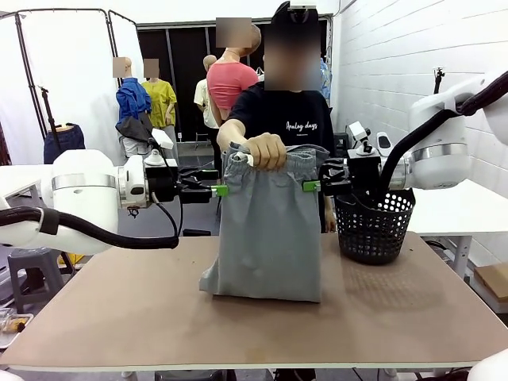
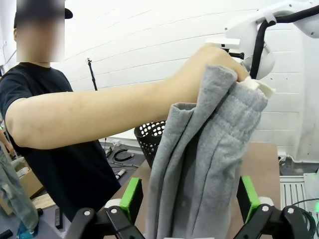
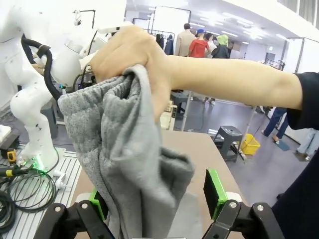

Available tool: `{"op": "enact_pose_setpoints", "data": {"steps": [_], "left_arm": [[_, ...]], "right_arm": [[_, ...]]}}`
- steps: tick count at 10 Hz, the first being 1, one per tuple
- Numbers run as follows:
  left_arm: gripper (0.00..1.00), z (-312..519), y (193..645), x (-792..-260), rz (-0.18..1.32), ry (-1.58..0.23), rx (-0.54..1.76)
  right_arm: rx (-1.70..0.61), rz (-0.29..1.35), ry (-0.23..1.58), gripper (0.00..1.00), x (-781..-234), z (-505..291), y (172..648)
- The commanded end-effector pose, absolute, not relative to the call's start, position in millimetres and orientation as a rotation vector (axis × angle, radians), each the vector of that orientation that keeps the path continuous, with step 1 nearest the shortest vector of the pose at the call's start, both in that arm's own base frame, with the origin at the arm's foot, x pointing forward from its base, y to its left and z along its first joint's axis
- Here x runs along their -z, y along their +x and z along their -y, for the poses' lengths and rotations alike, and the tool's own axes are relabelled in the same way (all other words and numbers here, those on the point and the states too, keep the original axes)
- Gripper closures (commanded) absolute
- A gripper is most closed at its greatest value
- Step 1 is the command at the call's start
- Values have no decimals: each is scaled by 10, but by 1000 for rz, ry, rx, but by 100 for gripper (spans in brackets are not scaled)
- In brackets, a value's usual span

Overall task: Fold the training pants.
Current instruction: Release the ends of the Training pants and then grab the overlapped ends.

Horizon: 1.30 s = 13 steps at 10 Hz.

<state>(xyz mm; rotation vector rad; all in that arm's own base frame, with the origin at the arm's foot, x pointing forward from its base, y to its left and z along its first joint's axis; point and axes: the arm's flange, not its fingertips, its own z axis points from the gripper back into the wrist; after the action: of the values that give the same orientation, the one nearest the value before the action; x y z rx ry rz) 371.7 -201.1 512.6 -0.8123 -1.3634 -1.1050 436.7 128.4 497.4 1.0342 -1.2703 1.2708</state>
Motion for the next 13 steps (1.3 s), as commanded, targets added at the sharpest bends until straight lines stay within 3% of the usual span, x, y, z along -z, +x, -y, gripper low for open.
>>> {"op": "enact_pose_setpoints", "data": {"steps": [1,5,13], "left_arm": [[0,2071,3819,-5119,1333,-862,1148],[0,2135,3906,-5119,1256,-955,1209],[0,2457,3949,-5107,1159,-1022,1286]], "right_arm": [[-1299,1198,1090,9,-4953,-1166,4360],[-1331,1090,1134,9,-4909,-1190,4322],[-1328,1100,1214,9,-4756,-1511,4214]]}}
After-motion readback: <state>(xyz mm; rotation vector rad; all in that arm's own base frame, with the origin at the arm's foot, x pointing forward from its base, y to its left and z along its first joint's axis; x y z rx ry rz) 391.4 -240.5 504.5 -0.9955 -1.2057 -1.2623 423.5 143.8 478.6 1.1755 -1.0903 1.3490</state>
